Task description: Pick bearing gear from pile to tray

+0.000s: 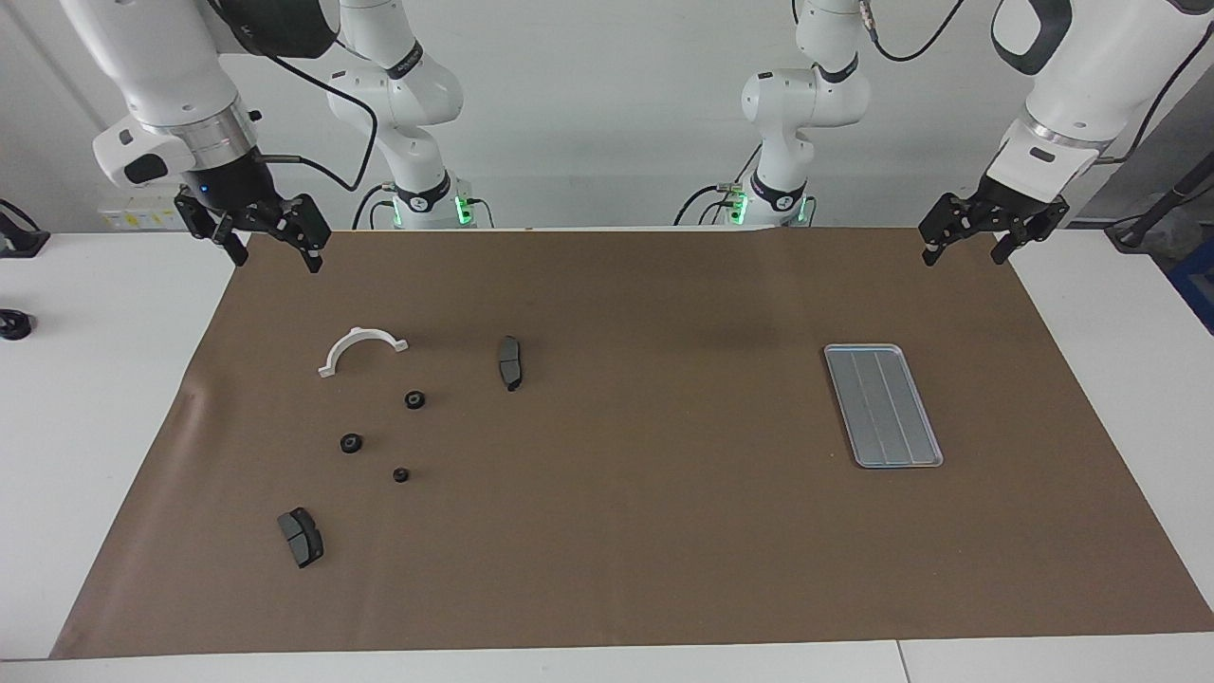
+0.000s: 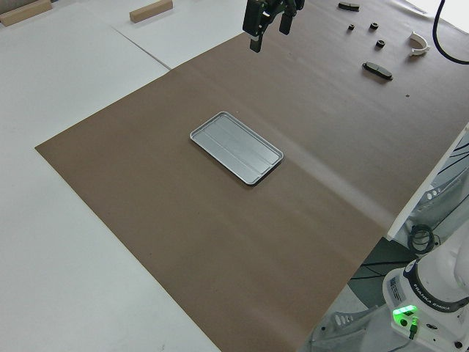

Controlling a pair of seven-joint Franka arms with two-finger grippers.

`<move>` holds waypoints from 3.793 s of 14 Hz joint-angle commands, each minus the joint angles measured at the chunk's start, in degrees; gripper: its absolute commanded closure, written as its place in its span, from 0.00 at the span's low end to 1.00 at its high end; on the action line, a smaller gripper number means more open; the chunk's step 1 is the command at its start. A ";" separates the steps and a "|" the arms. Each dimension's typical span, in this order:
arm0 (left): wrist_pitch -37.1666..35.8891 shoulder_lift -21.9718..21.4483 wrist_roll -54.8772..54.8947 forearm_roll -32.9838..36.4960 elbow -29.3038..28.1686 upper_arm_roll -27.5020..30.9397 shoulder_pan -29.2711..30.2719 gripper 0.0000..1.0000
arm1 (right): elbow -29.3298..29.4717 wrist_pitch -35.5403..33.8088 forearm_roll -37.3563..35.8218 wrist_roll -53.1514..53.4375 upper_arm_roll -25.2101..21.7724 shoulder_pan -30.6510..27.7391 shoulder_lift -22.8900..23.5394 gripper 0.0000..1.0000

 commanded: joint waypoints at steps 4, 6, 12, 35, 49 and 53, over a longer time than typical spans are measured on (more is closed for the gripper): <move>0.81 -0.95 -0.26 -0.49 -1.11 -0.36 0.75 0.00 | -0.71 1.18 0.14 -0.41 0.38 -0.69 -0.31 0.00; 0.72 -0.96 -0.26 -0.49 -1.11 -0.36 0.84 0.00 | -2.10 2.13 0.14 -1.11 0.38 -0.78 -0.39 0.00; 0.81 -0.95 -0.26 -0.49 -1.11 -0.36 0.84 0.00 | -10.37 13.91 0.76 -4.02 0.38 -0.78 -2.42 0.00; 0.81 -0.95 -0.44 -0.49 -1.11 -0.36 0.84 0.00 | -27.69 50.57 0.76 -11.66 0.38 -2.97 19.20 0.18; 0.72 -1.04 -0.26 -0.49 -1.11 -0.36 1.19 0.00 | -24.27 51.98 0.85 -10.00 0.38 -2.80 22.46 0.97; 0.89 -0.95 -0.35 -0.49 -1.11 -0.36 1.19 0.00 | -22.87 47.36 0.85 -8.25 0.65 -2.18 20.62 1.00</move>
